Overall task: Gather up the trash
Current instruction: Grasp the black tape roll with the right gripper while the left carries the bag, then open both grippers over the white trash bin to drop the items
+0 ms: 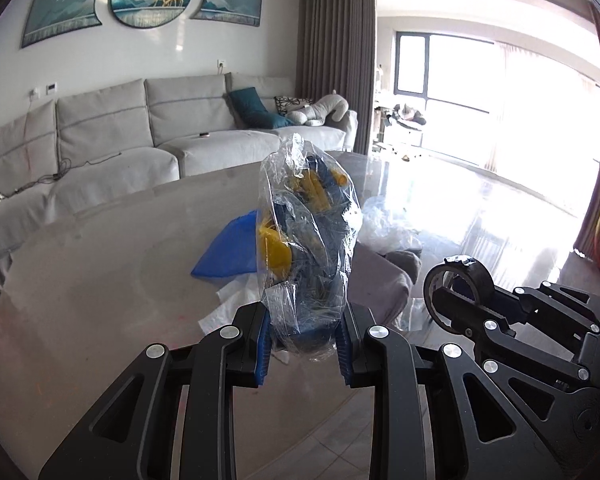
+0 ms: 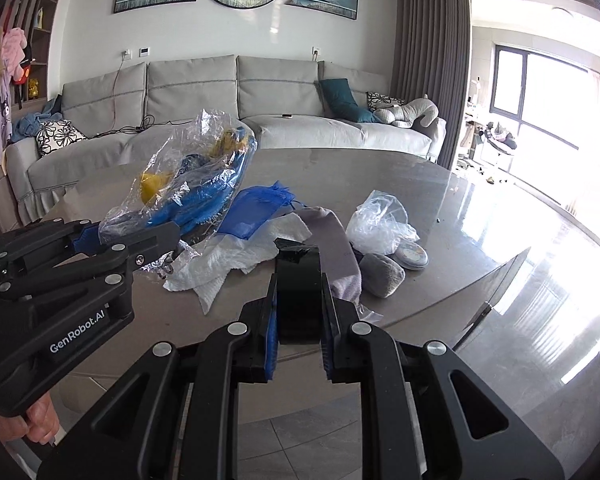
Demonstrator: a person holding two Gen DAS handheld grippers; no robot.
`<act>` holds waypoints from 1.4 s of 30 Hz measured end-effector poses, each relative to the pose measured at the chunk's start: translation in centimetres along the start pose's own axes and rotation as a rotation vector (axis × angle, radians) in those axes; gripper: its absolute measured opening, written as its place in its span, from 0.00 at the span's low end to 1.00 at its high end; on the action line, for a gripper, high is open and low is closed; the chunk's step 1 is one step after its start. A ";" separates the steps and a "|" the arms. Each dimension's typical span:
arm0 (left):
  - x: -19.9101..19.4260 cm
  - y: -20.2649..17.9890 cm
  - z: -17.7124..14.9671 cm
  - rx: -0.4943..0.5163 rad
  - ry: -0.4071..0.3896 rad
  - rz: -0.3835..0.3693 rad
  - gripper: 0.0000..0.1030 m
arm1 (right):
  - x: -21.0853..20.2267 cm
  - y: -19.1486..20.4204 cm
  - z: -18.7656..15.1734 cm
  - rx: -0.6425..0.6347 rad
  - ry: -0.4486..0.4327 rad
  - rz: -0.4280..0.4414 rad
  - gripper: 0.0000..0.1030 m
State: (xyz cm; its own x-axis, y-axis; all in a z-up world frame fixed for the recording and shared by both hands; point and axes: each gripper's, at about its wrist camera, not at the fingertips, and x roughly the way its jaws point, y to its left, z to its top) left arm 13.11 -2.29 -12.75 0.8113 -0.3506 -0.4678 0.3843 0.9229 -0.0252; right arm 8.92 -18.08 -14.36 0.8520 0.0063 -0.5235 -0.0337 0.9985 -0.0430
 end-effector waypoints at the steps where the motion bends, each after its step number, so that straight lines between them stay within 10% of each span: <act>1: 0.0 -0.9 0.0 0.009 -0.001 -0.028 0.25 | -0.6 -0.6 -0.4 0.004 -0.003 -0.021 0.18; 28: 5.9 -23.5 -7.0 0.242 0.245 -0.456 0.26 | -7.1 -16.4 -13.5 0.255 0.088 -0.457 0.18; 42: 8.1 -30.2 -11.8 0.355 0.367 -0.504 0.26 | -9.3 -20.1 -17.6 0.295 0.156 -0.545 0.18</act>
State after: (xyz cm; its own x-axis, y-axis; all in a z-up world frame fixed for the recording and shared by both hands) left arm 2.89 -31.13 -26.19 0.3205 -0.5869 -0.7435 0.8441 0.5332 -0.0570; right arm -7.51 -39.13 -23.55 0.6196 -0.4926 -0.6111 0.5472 0.8293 -0.1136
